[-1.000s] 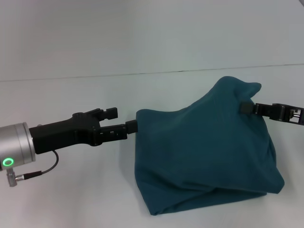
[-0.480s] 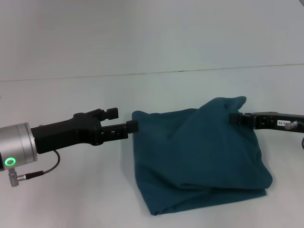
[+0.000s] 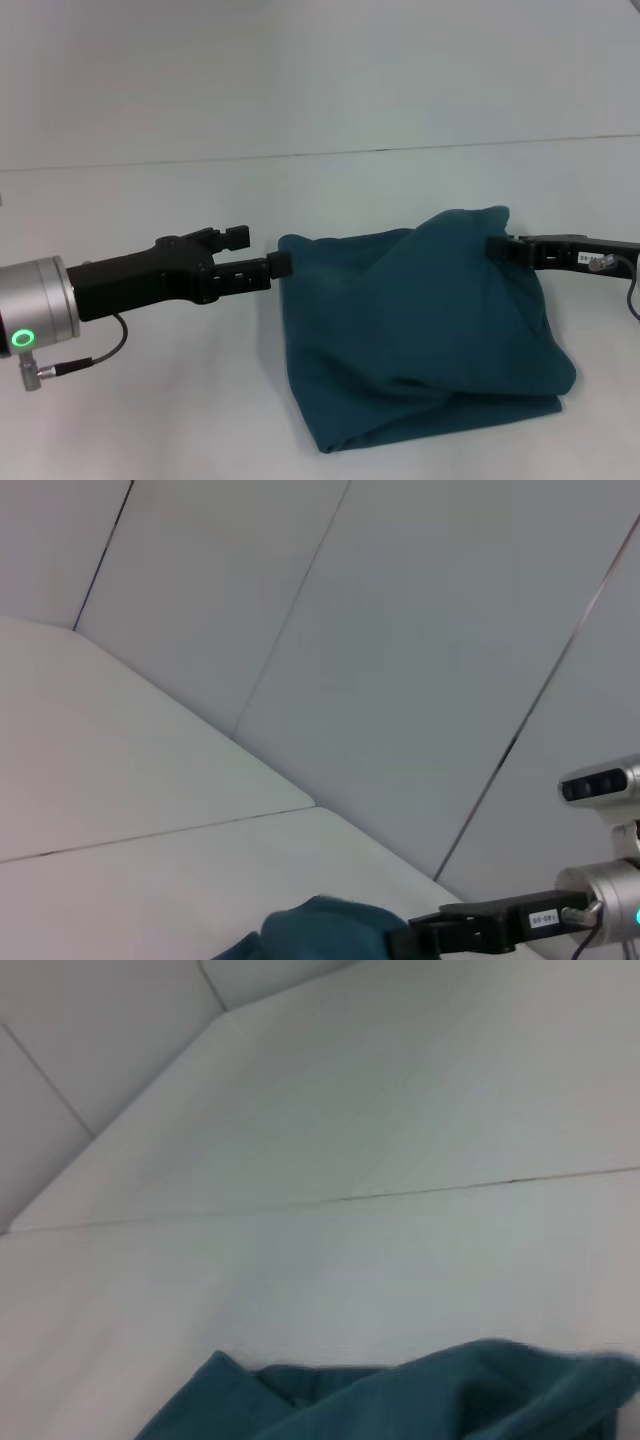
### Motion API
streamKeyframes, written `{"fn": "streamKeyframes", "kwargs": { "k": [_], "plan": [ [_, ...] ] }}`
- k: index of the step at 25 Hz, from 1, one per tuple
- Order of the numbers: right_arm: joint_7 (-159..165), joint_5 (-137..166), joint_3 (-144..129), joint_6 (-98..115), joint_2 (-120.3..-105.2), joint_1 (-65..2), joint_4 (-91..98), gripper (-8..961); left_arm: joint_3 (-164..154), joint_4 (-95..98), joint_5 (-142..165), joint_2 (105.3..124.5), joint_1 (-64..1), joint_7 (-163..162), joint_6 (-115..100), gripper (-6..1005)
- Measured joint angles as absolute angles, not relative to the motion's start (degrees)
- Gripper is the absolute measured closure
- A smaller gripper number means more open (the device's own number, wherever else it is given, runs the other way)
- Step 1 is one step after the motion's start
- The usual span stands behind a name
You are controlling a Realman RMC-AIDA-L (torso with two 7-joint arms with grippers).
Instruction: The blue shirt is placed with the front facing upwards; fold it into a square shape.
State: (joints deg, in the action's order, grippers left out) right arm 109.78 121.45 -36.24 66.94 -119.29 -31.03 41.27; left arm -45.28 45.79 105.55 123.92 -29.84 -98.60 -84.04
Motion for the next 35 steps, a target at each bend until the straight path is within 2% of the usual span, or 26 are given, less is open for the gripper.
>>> {"fn": "streamKeyframes", "kwargs": {
  "k": [8,22,27,35],
  "plan": [
    [106.6,111.8,-35.4,67.8,-118.65,-27.4,41.6,781,-45.3,45.8,106.1,123.92,-29.7,-98.6,-83.8,40],
    [103.6,109.0,-34.1,83.0,-114.54,-20.9,43.2,169,-46.6,45.0,112.0,123.96,-29.4,-104.6,-84.1,43],
    [108.0,111.7,-33.9,87.5,-113.03,-20.8,43.5,171,-46.6,45.4,117.3,123.92,-29.5,-110.9,-84.2,44],
    [113.4,113.1,-33.9,89.5,-112.68,-20.9,47.3,174,-46.5,45.9,124.0,123.92,-29.7,-120.7,-84.2,46]
  ]
}}
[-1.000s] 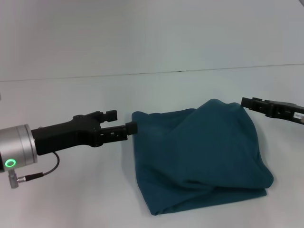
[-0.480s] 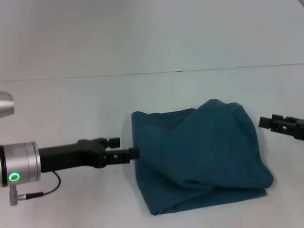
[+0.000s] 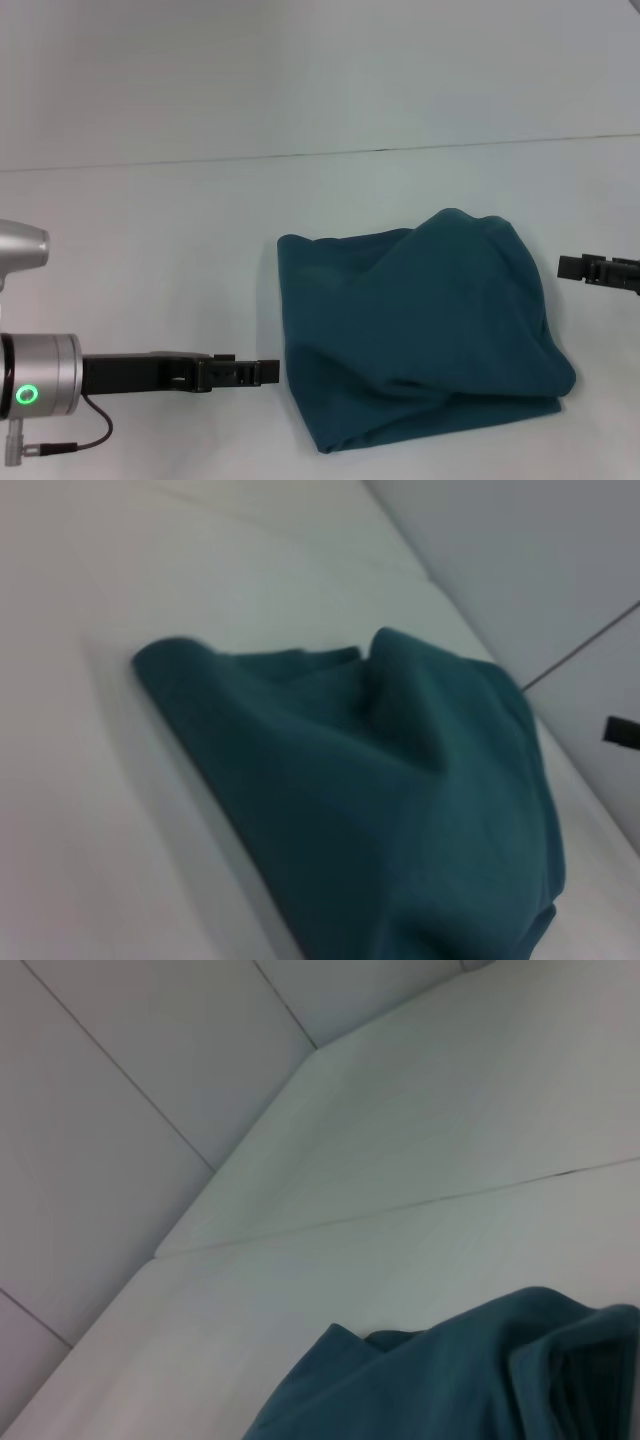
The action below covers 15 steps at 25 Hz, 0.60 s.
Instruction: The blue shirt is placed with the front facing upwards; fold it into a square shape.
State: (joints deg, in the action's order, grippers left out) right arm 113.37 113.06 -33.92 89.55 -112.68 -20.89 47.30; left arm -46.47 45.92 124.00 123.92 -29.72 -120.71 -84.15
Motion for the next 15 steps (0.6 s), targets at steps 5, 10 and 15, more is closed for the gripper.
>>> {"fn": "streamKeyframes", "kwargs": {
  "k": [5,10,15],
  "plan": [
    [114.4,113.2,-34.3,89.6,-112.2,-21.8,47.6,175,-46.6,47.1,126.6,123.79,-30.6,-128.1,-85.6,47],
    [114.8,116.7,-34.0,89.6,-112.1,-23.3,47.6,175,-49.8,47.1,127.4,123.77,-31.5,-134.9,-88.0,48],
    [114.8,117.2,-33.4,89.6,-111.97,-23.8,48.2,175,-53.1,46.7,127.5,123.98,-32.3,-140.5,-89.3,50]
  ]
}}
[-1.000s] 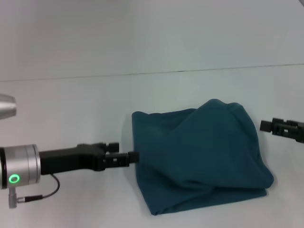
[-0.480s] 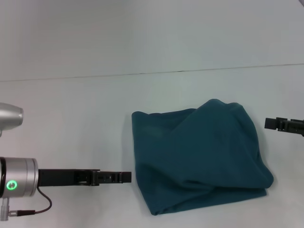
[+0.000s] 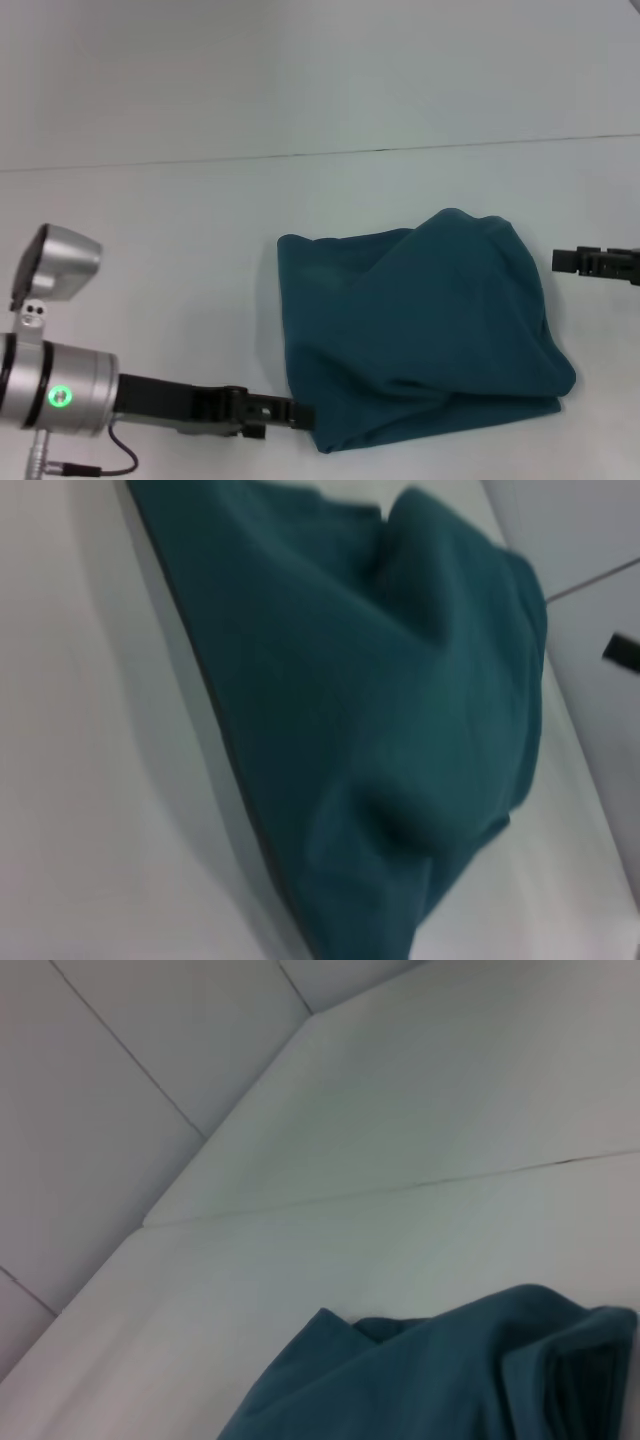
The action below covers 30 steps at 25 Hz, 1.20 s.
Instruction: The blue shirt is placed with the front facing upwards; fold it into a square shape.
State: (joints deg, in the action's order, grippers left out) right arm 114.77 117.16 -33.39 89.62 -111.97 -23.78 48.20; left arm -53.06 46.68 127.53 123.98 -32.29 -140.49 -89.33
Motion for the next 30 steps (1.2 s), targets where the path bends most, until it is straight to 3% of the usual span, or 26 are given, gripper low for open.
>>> {"fn": "streamKeyframes", "kwargs": {
  "k": [13,30],
  "plan": [
    [114.8,117.0,-32.1,90.3,-111.96,-24.0,49.9,174,-56.7,40.0,127.3,124.15,-37.7,-144.2,-84.5,53],
    [114.9,117.2,-29.8,91.2,-111.52,-23.6,49.9,174,-60.1,38.2,127.1,124.36,-38.6,-145.8,-83.4,57]
  ]
}}
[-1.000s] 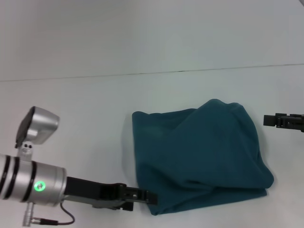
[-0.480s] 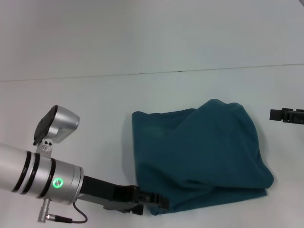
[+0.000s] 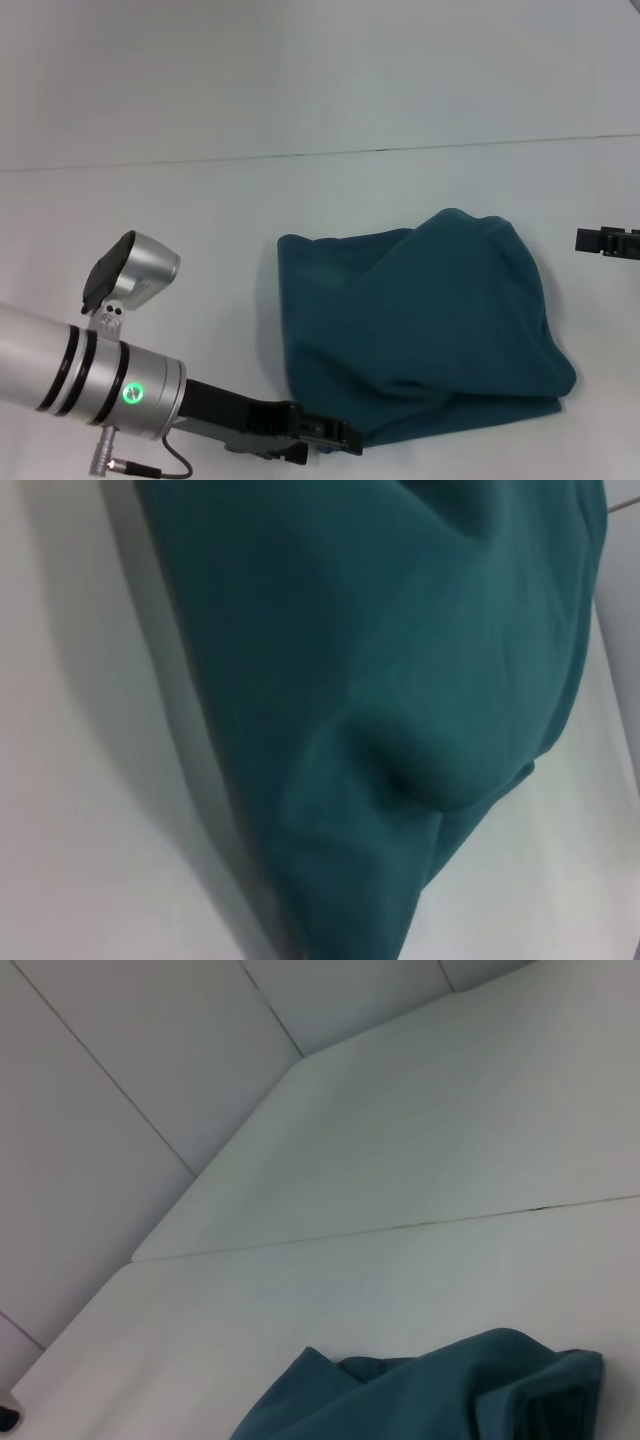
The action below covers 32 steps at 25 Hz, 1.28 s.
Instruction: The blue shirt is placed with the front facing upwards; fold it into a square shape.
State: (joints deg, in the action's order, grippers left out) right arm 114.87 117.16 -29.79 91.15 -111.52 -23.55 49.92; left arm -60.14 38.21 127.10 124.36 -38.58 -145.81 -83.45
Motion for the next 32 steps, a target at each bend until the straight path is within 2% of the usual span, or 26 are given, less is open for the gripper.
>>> {"fn": "streamKeyframes", "kwargs": {
  "k": [32],
  "plan": [
    [114.8,117.1,-29.4,91.2,-111.62,-23.5,49.8,174,-62.0,35.1,126.2,124.13,-41.7,-144.2,-81.0,64]
  ]
}}
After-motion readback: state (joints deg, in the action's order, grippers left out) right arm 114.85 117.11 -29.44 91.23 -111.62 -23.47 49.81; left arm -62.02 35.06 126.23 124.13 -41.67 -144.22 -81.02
